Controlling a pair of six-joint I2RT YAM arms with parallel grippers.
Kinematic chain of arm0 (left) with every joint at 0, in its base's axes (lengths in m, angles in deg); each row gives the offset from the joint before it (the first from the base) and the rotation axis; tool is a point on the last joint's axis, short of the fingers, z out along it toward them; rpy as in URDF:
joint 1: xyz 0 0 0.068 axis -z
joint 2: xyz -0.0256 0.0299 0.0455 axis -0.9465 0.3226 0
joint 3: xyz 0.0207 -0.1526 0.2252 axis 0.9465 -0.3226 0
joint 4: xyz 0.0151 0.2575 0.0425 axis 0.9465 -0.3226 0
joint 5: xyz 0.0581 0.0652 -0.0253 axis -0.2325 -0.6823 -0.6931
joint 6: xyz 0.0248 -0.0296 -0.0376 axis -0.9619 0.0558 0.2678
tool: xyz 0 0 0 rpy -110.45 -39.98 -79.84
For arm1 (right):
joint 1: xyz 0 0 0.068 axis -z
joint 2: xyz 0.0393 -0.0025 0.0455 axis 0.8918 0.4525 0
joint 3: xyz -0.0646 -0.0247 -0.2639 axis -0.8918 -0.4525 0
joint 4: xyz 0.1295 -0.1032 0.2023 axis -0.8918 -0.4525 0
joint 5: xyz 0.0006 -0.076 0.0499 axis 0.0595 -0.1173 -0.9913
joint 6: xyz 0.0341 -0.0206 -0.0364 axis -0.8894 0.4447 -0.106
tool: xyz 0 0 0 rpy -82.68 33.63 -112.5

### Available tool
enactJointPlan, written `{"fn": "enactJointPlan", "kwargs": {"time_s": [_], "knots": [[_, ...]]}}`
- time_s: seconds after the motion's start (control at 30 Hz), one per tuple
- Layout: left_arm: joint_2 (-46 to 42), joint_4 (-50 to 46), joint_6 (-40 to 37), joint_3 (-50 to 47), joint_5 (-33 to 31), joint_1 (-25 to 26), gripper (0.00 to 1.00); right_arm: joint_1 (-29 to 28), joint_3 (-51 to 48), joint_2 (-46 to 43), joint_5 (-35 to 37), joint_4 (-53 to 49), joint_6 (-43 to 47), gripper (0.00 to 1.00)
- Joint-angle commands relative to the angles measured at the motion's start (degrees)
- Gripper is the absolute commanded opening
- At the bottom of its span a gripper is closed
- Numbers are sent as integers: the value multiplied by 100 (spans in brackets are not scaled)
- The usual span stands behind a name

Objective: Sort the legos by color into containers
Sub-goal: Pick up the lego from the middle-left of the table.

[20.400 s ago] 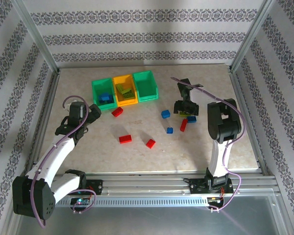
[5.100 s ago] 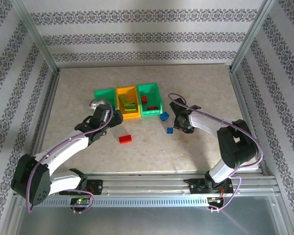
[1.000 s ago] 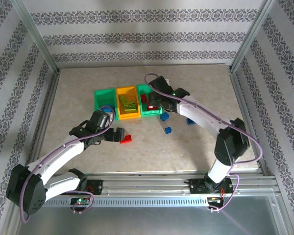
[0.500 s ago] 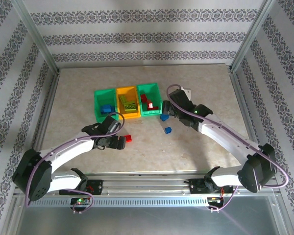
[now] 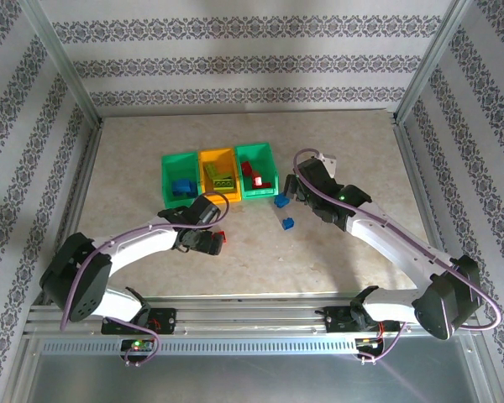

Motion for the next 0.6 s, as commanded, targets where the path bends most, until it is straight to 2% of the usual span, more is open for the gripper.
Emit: {"fn": "enactJointPlan", "kwargs": {"time_s": [0.0, 0.37, 0.57], "knots": [[189, 198, -172, 183, -56, 94, 93, 36, -48, -95, 173, 61, -125, 98], [765, 296, -94, 557, -504, 95, 84, 33, 2, -69, 133, 65, -154, 98], [950, 531, 23, 602, -486, 76, 74, 27, -47, -77, 105, 65, -189, 98]]}}
